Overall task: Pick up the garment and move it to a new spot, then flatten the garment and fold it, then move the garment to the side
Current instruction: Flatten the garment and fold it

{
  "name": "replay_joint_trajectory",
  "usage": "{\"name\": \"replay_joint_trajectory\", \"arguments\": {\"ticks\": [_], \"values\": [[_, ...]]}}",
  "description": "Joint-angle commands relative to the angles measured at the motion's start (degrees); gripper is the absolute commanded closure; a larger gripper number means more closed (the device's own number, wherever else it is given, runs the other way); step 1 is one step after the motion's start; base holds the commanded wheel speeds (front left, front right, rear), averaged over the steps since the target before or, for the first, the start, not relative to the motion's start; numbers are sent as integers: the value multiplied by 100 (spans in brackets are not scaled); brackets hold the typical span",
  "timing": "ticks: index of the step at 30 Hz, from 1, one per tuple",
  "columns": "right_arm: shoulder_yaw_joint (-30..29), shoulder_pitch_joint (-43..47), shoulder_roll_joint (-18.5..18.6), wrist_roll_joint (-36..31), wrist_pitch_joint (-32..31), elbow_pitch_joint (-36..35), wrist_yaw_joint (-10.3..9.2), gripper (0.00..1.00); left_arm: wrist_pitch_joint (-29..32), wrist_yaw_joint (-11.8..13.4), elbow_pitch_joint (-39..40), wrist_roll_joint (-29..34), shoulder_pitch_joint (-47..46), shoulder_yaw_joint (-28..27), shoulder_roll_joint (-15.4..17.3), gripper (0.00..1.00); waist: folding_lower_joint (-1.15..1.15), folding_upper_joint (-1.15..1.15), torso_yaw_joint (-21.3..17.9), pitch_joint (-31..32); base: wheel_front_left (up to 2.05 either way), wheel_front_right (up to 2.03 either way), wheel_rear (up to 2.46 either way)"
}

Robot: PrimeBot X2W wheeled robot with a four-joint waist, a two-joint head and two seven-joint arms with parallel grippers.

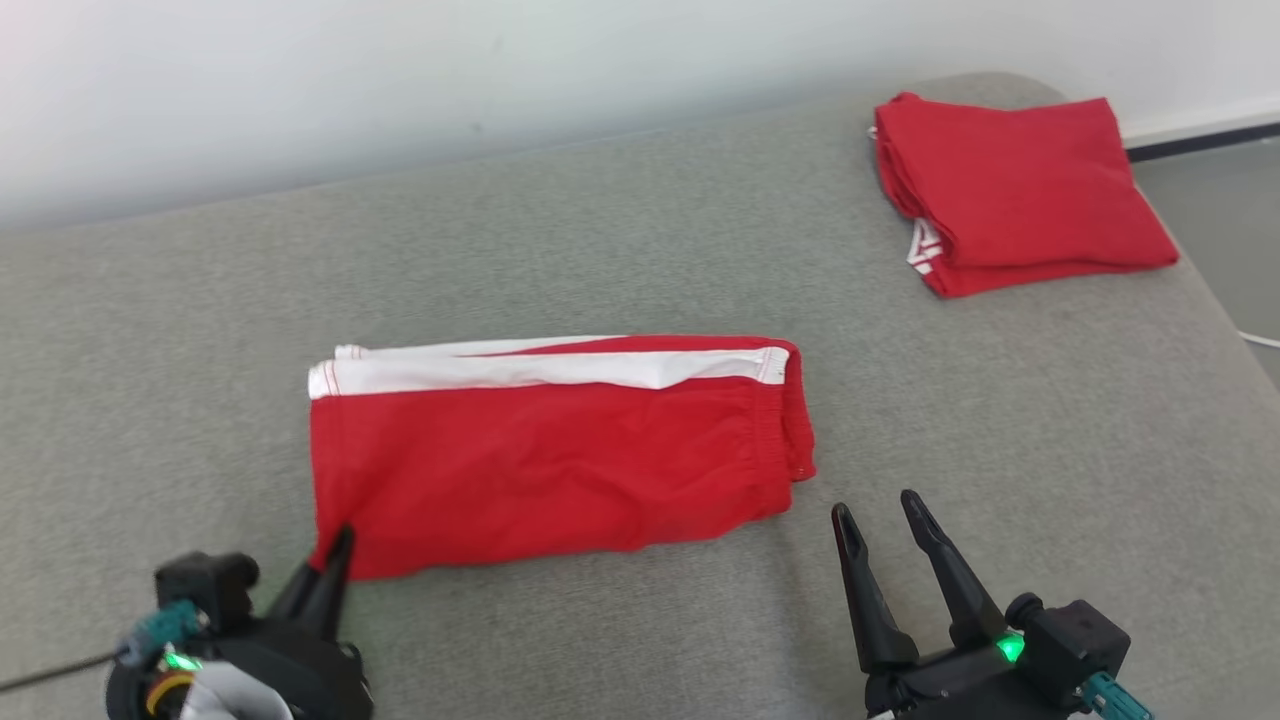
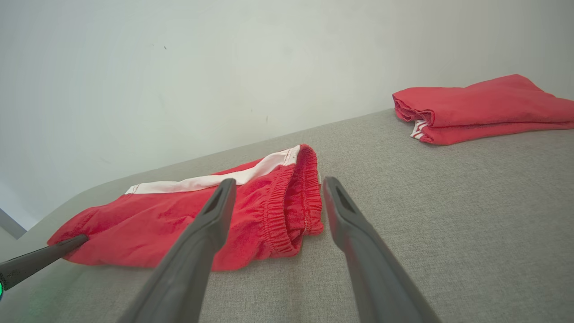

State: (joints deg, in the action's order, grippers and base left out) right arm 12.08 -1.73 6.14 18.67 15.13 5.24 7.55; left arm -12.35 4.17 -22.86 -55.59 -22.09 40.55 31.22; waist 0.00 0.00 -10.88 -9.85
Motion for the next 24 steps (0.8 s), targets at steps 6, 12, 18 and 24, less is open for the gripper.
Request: {"name": "replay_joint_trajectory", "arguments": {"ticks": [6,12,18,24], "values": [[1,75,30,-22,-2,66,-17,0,-91,198,234,59,353,49,-123,100,0,0,200,64,0,0,0],[71,-60,62,-76,-2,142,-17,0,-263,441,105,439,365,-131,-269,0,0,0,212,113,0,0,0],[-120,-170,20,-147,-1,94,-17,0,-284,580,638,1337,743,-1280,-707,0,0,0,266,174,0,0,0],[-324,-198,-63,-252,-2,78,-17,0,-283,514,1198,2726,1234,-2316,-1160,0,0,0,424,248,0,0,0]]}}
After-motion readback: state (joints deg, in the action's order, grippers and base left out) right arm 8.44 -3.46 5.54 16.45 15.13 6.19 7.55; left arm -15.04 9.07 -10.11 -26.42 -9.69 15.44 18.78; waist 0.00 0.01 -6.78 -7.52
